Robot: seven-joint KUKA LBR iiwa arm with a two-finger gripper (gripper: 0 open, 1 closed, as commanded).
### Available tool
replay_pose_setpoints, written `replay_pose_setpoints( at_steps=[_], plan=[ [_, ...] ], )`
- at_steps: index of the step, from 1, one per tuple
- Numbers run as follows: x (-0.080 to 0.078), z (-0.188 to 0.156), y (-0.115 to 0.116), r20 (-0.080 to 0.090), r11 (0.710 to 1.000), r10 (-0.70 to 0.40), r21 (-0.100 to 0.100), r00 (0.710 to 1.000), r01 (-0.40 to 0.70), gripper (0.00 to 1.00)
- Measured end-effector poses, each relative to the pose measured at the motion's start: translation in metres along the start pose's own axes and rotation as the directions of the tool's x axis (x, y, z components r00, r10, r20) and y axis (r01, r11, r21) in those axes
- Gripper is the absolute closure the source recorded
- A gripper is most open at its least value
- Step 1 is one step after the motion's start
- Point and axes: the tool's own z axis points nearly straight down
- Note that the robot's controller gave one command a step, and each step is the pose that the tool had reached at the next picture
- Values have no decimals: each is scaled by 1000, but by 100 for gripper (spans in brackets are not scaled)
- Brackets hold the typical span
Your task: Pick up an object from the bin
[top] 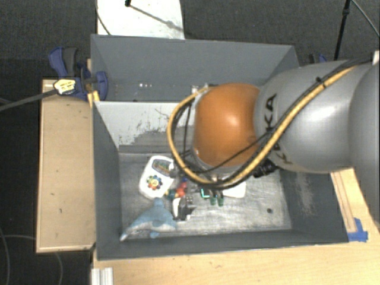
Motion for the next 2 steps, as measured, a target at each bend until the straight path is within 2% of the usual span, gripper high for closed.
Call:
replay_pose_setpoints(
  at_steps=[1,2],
  plan=[
    [-2,-3,-1,7,1000,5,-1,1000,-5,0],
    [-26,43,-21,13,949,-314,1,949,314,0]
  ],
)
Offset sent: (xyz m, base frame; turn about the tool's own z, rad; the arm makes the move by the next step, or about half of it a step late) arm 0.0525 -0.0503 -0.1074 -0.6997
